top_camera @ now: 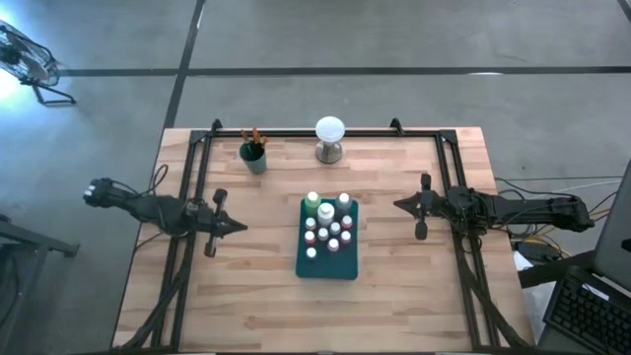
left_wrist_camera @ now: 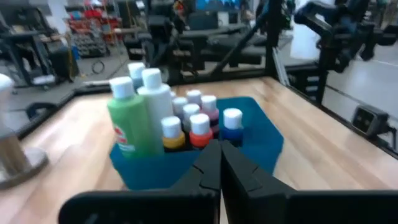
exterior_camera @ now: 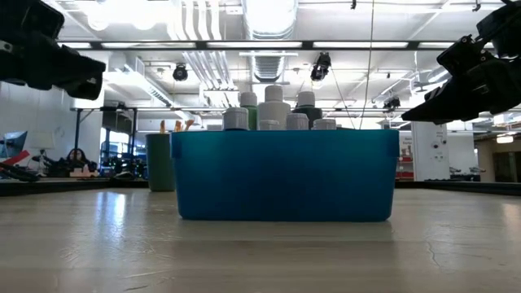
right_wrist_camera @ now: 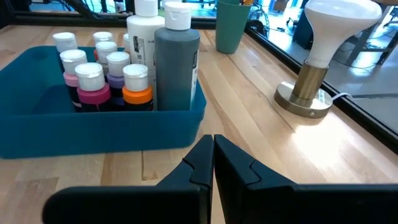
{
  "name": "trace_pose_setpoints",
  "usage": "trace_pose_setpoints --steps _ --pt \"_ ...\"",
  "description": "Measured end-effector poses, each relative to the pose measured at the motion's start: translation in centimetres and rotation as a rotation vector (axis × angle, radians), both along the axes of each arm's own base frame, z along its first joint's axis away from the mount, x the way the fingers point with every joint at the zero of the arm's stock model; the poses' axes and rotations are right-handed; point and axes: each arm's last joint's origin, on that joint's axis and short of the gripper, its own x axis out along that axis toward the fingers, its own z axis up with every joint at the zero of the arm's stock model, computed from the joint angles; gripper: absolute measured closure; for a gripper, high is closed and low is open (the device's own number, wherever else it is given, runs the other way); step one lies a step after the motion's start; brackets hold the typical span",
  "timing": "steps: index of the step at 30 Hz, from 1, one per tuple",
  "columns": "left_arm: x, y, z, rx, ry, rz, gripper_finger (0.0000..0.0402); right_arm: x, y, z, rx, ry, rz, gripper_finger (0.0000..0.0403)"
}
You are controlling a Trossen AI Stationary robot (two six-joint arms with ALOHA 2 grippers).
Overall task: Pick & Place Paint Supplies
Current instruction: Return to Home Position
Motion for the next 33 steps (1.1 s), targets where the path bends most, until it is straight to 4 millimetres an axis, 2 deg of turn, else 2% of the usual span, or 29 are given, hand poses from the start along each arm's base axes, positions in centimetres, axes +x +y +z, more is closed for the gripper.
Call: trace_pose_setpoints --steps 13,33 --pt "0.01 0.31 -0.08 -0.032 0.021 0.057 0.0379 0.0 0.0 0.0 -0.001 0.0 0.0 0.0394" --pt "0.11 0.28 -0.14 -0.03 0.032 0.057 0.0376 0.0 0.01 0.0 0.009 -0.002 -0.002 0.0394"
